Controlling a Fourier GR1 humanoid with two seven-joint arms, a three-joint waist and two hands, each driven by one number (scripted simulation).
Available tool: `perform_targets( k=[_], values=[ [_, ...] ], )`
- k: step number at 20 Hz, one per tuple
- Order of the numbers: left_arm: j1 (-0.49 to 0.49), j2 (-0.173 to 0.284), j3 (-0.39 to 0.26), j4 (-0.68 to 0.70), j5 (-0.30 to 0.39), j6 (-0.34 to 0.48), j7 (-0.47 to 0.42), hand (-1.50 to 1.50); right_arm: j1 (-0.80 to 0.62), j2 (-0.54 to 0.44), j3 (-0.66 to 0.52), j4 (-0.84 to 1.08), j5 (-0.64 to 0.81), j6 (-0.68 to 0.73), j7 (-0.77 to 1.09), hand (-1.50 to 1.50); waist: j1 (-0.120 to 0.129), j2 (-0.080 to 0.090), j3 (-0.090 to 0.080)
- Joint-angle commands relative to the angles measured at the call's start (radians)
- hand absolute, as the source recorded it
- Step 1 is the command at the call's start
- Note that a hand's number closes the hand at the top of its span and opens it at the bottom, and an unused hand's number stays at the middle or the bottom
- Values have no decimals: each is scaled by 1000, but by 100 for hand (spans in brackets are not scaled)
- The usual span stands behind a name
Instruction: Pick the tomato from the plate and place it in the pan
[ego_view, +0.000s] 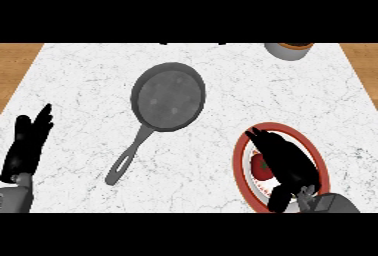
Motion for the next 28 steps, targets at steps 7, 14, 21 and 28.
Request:
perform_targets(
  k=[7, 14, 21, 28],
  values=[
    [-58, 48, 86, 25, 15, -103, 27, 0, 1, 76, -60, 137, 104, -3, -113, -150, 0, 1, 0],
    [62, -55, 47, -85, -57, -45, 19, 0, 57, 132, -56, 137, 205, 11, -98, -150, 1, -1, 0],
    [-29, -48, 74, 74, -80, -49, -61, 0, 33, 70, -47, 194, 306, -105, -260, 150, -6, 1, 0],
    [26, -90, 63, -27, -91, -53, -14, 0, -49, 104, -156, 230, 325, -54, -299, 150, 1, 0, 0]
  ],
)
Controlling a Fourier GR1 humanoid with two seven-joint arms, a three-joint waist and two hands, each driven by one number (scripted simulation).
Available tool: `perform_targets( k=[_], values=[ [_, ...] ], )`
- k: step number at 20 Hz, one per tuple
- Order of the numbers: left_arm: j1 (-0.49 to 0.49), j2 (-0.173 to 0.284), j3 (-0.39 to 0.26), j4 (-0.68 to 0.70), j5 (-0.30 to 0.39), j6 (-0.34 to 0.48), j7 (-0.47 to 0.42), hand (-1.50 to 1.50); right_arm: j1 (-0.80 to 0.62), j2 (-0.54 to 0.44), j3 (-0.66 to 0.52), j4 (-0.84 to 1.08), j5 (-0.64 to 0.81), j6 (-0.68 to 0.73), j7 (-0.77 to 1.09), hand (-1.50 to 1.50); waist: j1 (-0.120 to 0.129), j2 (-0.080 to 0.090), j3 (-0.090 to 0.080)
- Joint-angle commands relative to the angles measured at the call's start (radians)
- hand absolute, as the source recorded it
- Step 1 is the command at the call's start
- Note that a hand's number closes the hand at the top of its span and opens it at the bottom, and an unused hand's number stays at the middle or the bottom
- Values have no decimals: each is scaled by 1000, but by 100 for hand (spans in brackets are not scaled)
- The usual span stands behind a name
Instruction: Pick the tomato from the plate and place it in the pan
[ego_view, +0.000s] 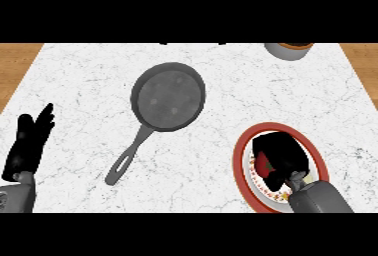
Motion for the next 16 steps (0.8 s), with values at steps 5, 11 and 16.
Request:
perform_targets(
  k=[5, 11, 16],
  values=[
    [6, 4, 22, -37, 3, -33, 21, 0, 43, 48, -70, -2, 27, -52, -35, 150, 0, -1, 0],
    [-3, -3, 29, 22, -17, -14, -33, 0, 53, 39, -174, -103, 1, -2, 71, 150, -3, -1, 0],
    [7, 18, 38, -20, -4, -27, -1, 0, -32, 53, -190, -248, 14, -204, -15, 150, -4, -5, 0]
  ],
)
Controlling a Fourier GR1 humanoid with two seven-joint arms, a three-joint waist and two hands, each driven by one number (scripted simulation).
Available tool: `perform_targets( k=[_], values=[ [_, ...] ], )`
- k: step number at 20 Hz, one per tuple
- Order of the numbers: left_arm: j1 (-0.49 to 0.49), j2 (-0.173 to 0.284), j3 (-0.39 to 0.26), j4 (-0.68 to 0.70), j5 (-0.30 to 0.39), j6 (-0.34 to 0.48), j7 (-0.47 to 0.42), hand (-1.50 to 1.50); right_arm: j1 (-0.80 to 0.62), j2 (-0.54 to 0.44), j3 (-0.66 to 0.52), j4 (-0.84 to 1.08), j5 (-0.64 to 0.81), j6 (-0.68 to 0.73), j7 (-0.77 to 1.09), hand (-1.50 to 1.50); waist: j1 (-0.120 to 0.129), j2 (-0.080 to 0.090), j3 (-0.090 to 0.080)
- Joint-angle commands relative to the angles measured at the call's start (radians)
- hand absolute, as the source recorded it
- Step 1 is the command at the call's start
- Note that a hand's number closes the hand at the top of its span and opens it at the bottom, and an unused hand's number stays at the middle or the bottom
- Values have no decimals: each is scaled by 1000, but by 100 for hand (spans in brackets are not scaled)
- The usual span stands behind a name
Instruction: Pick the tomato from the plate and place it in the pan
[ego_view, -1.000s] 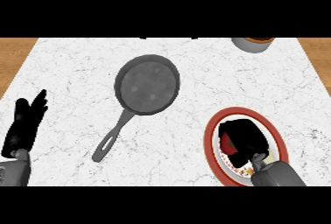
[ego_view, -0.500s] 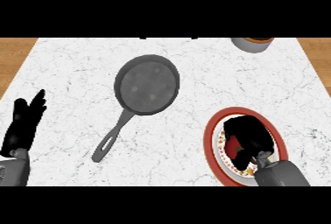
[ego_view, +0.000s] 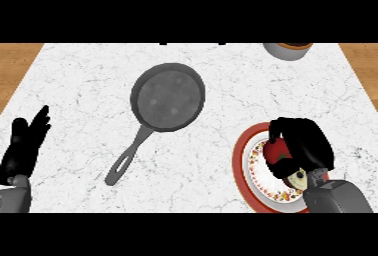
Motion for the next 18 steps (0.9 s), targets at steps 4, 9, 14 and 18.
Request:
perform_targets(
  k=[4, 9, 14, 18],
  values=[
    [-48, -24, -6, 74, -17, 22, -16, 0, -15, 54, -5, -202, -35, -143, -70, 150, -14, 2, -1],
    [-2, -10, 5, -9, 3, -16, 9, 0, -176, 118, -56, -46, -49, -146, -68, 150, 7, 3, 0],
    [6, -3, 0, -33, -2, -27, 31, 0, -315, 245, 8, 104, -37, -222, 51, 150, 16, 5, 0],
    [-41, -6, 11, 35, -8, -16, -9, 0, -455, 248, -25, 313, -139, -311, 52, 150, 17, 7, -1]
  ],
)
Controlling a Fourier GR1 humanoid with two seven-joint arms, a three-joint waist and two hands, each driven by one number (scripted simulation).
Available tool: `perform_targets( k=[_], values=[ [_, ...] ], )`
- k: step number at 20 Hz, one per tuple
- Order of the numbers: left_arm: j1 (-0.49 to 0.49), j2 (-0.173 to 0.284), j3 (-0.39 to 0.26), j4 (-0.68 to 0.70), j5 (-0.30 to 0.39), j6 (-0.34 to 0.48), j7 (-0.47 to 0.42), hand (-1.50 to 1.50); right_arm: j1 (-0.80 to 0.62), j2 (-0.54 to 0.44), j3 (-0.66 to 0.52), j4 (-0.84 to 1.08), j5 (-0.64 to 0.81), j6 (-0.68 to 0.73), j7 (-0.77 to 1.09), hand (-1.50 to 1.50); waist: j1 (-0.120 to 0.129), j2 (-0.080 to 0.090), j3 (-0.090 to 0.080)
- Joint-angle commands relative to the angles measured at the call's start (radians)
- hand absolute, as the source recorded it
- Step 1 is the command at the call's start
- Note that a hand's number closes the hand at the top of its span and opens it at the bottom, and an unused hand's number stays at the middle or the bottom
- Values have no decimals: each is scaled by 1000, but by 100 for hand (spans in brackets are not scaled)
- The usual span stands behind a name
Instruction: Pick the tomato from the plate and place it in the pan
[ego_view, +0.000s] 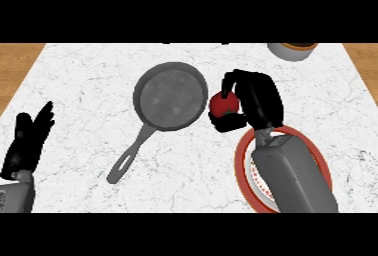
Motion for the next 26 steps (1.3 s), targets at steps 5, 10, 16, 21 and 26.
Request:
perform_targets(
  k=[5, 10, 16, 21, 26],
  values=[
    [-23, 2, -9, -6, -5, -13, 3, 0, -331, 24, -40, 483, -187, -219, 8, 150, 28, 7, 0],
    [-9, -28, -34, -29, -24, 6, 16, 0, -448, 24, -49, 766, -272, -337, -75, 150, 49, 14, 1],
    [-97, -28, -49, 8, -27, -8, 30, 0, -501, 24, 10, 965, -414, -447, -150, 150, 86, 31, 1],
    [-112, -18, -50, 33, -18, -36, 4, 0, -537, 24, 33, 1044, -514, -443, -185, 150, 132, 42, 1],
    [-126, -62, -88, 19, -41, -10, 13, 0, -531, 24, -19, 1082, -656, -405, -257, -150, 147, 47, 2]
  ],
)
